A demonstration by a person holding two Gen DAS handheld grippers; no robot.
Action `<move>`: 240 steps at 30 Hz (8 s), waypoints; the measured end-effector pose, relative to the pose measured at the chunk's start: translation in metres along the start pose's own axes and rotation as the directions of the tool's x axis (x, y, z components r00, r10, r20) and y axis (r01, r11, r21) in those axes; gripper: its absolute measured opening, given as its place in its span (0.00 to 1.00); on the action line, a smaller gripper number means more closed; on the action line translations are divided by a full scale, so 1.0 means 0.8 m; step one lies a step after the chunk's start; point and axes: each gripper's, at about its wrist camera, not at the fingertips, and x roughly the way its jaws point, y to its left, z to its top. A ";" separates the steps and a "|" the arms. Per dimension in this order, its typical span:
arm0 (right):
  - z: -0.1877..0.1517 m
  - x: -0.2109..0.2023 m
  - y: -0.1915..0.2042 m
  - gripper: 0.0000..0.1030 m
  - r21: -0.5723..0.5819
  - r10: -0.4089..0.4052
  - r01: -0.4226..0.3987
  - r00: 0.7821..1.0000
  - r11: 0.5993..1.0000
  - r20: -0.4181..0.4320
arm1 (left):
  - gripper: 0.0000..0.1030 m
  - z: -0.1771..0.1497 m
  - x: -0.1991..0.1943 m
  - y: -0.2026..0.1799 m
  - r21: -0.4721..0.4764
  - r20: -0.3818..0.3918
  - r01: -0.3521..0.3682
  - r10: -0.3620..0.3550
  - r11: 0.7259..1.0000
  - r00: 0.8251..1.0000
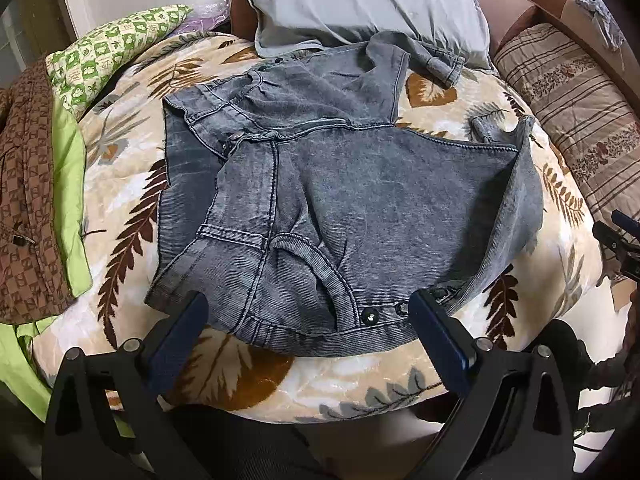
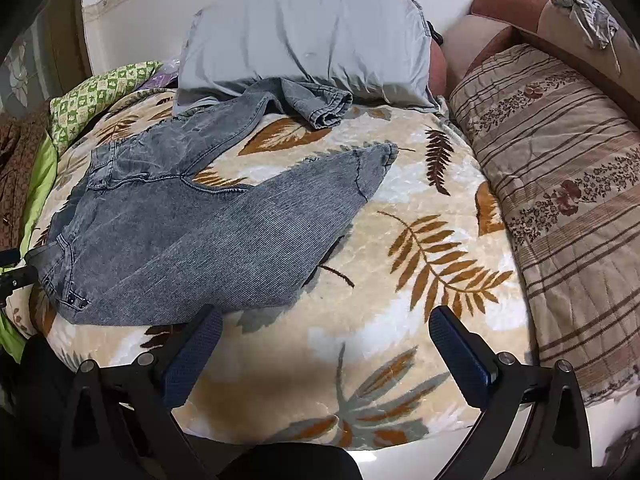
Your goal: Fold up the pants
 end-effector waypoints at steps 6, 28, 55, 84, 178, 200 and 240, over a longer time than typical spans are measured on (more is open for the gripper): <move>0.002 0.006 0.004 1.00 -0.012 0.005 -0.005 1.000 1.000 -0.010 | 0.98 0.003 0.006 -0.003 0.000 -0.005 0.002 -0.002 1.000 1.000; 0.128 0.115 -0.082 1.00 0.305 0.104 -0.061 0.986 0.950 -0.127 | 0.98 0.005 0.038 0.107 -0.391 -0.179 0.107 -0.189 0.914 0.966; 0.144 0.209 -0.074 0.03 0.409 0.202 -0.061 0.929 0.910 -0.311 | 0.11 0.016 0.095 0.126 -0.281 -0.392 0.210 -0.312 0.936 0.866; -0.013 0.048 -0.274 0.57 0.591 0.086 -0.063 0.996 0.804 -0.010 | 0.73 0.061 0.056 0.135 -0.220 -0.147 0.181 -0.216 0.958 0.965; 0.328 0.404 -0.180 0.15 0.407 0.110 -0.042 0.983 0.913 -0.147 | 0.52 0.210 0.218 0.146 -0.523 -0.184 0.122 -0.252 0.844 0.950; 0.414 0.412 -0.179 0.64 0.377 0.204 -0.149 0.973 0.914 -0.108 | 0.71 0.278 0.202 0.287 -0.760 -0.065 0.147 -0.300 0.633 0.952; 0.337 0.170 -0.176 0.11 0.228 0.068 -0.081 0.995 0.970 0.067 | 0.01 0.250 0.000 0.136 -0.375 0.137 -0.118 0.181 0.919 0.974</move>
